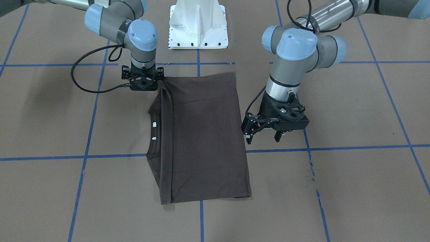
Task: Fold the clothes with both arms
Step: 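Fold the side edge inward with the right gripper and release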
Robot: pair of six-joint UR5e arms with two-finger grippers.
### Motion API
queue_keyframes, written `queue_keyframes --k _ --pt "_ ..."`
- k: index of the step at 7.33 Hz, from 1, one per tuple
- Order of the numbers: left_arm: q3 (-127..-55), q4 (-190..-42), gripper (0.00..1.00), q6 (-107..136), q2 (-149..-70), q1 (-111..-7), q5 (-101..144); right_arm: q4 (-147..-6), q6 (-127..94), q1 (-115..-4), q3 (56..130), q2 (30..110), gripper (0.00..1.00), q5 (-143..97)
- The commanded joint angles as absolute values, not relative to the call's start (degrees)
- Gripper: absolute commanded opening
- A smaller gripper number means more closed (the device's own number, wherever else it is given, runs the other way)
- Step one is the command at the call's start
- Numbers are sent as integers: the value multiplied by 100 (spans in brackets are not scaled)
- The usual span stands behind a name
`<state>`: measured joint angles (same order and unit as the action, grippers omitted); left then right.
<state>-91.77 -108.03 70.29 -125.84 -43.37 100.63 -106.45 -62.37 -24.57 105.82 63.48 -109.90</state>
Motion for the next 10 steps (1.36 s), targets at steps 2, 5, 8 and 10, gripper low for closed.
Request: queue_keyframes --k 2,5,8,10 --pt "-9176 -10802 100 6970 -12560 -4333 10055 -10094 -6231 -2583 10741 6136 100 -10908" --pt "-9167 -10819 100 6961 -12560 -4342 10055 -9712 -6231 -2681 9777 5285 100 -10916" --pt "-9158 -10819 100 6961 -12560 -4333 10055 -9782 -6231 -2558 9536 5352 100 -10995" --pt "-9167 -10819 100 6970 -12560 -4342 10055 -10044 -6231 -2479 9536 5458 100 -11039"
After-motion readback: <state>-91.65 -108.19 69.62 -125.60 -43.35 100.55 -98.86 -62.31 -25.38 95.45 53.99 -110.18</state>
